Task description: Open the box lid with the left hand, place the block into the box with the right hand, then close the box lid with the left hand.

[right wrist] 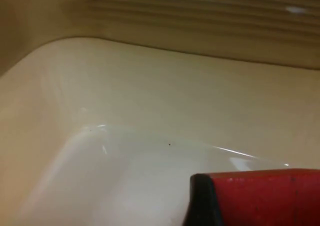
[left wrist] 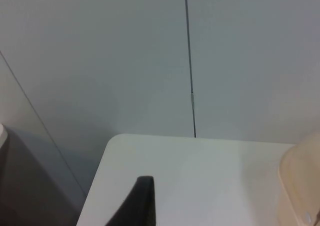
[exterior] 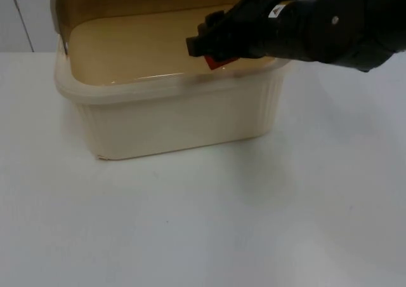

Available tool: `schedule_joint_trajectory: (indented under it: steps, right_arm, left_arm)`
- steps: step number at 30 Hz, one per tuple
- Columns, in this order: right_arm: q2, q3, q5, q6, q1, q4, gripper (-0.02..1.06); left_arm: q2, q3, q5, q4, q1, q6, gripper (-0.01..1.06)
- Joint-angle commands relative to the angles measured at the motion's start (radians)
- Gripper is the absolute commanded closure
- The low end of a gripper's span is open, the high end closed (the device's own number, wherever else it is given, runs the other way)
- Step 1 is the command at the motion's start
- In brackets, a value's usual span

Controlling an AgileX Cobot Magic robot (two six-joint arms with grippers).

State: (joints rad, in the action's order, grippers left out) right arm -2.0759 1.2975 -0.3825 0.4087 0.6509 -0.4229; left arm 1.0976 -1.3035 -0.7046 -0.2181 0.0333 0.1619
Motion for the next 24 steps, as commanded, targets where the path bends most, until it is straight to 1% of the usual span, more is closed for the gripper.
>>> schedule_joint_trajectory:
  steps: [1, 2, 3, 7, 8, 9, 11, 13, 14, 15, 16, 17, 19, 24]
  right_arm:
    - [-0.013, 0.023, -0.033, 0.015, -0.003, -0.014, 1.01]
    - [-0.013, 0.029, -0.03, 0.015, -0.003, -0.018, 0.98]
    - [-0.013, 0.029, -0.03, 0.015, -0.003, -0.018, 0.98]
    - [-0.015, 0.036, -0.075, 0.015, -0.003, -0.029, 0.84]
    - [-0.015, 0.036, -0.075, 0.015, -0.003, -0.029, 0.84]
    - [-0.015, 0.036, -0.073, 0.015, -0.003, -0.029, 0.81]
    - [-0.015, 0.036, -0.047, 0.015, -0.007, -0.029, 0.67]
    - [-0.015, 0.036, -0.032, 0.015, -0.007, -0.035, 0.47]
    - [-0.015, 0.036, -0.032, 0.015, -0.007, -0.035, 0.47]
    - [-0.015, 0.036, -0.029, 0.015, -0.01, -0.036, 0.34]
    - [-0.015, 0.036, -0.026, 0.015, -0.01, -0.036, 0.28]
    - [-0.015, 0.036, -0.023, 0.015, -0.01, -0.033, 0.13]
    - [-0.015, 0.036, -0.026, 0.015, -0.01, -0.029, 0.01]
    - [-0.015, 0.036, -0.033, 0.015, -0.01, -0.027, -0.01]
  left_arm:
    - [0.002, 0.002, 0.004, -0.009, 0.002, -0.001, 0.0]
    - [0.002, 0.002, 0.004, -0.011, 0.002, -0.001, 0.0]
    - [0.002, 0.002, 0.004, -0.011, 0.002, -0.001, 0.0]
    - [0.002, 0.002, -0.002, -0.015, 0.002, -0.001, 0.0]
    - [0.002, 0.002, -0.002, -0.015, 0.002, -0.001, 0.0]
    - [0.002, 0.002, -0.002, -0.015, 0.002, -0.001, 0.0]
    - [0.002, 0.002, -0.002, -0.015, 0.002, -0.001, 0.0]
    - [0.002, 0.002, -0.002, -0.015, 0.002, -0.001, 0.0]
    - [0.002, 0.002, -0.002, -0.015, 0.002, -0.001, 0.0]
    - [0.002, 0.002, -0.002, -0.015, 0.002, -0.001, 0.0]
    - [0.002, 0.002, -0.002, -0.015, 0.002, -0.001, 0.0]
    - [0.002, 0.002, -0.002, -0.015, 0.002, -0.001, 0.0]
    - [0.002, 0.002, -0.002, -0.015, 0.002, -0.001, 0.0]
    - [0.002, 0.002, -0.02, -0.015, 0.002, -0.001, 0.0]
